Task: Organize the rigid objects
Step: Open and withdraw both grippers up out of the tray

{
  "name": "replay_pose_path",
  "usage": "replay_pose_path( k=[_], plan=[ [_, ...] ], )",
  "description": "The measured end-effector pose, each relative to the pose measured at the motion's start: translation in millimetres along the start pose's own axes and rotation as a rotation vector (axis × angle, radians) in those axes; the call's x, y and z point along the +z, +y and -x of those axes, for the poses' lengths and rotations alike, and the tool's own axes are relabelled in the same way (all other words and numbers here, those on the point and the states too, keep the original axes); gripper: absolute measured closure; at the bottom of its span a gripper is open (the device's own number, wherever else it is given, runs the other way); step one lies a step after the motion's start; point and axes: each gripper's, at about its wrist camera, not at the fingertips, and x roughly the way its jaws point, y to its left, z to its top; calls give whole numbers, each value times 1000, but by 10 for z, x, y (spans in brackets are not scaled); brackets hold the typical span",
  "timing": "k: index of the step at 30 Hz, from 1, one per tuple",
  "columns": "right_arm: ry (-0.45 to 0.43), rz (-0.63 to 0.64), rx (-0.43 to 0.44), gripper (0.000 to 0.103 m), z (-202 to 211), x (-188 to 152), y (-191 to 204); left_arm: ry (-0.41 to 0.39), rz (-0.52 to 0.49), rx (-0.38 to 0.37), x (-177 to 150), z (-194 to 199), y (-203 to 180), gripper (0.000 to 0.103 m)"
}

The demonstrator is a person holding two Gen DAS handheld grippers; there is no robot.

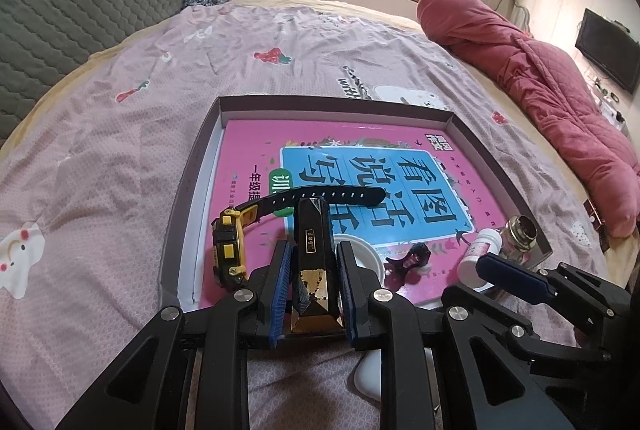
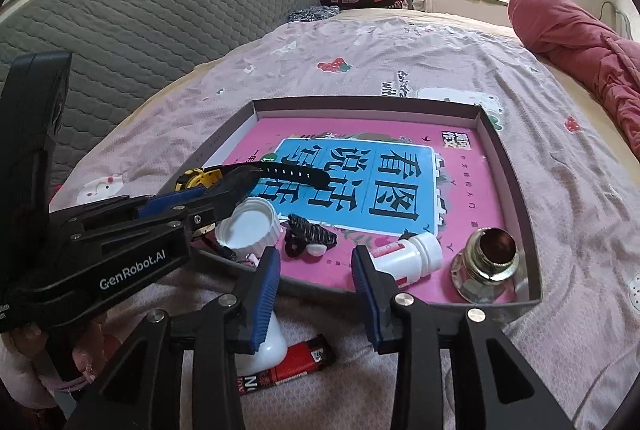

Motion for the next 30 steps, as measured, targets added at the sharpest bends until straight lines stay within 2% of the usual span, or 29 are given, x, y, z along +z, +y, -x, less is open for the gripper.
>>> replay_pose_path(
  k=[7, 12, 16, 30],
  plan=[
    [-5, 3, -18, 65, 45, -7, 14, -3, 8, 10, -2, 71, 23, 76],
    [-14, 7, -28, 64, 91, -8, 31, -3, 12, 13, 8, 111, 59, 70],
    [-29, 23, -42, 60, 150, -15, 43, -4, 6, 22, 0, 147, 55, 69],
    [-47, 34, -46, 57, 284, -11, 62, -15, -5, 20, -18, 326, 30, 68]
  ],
)
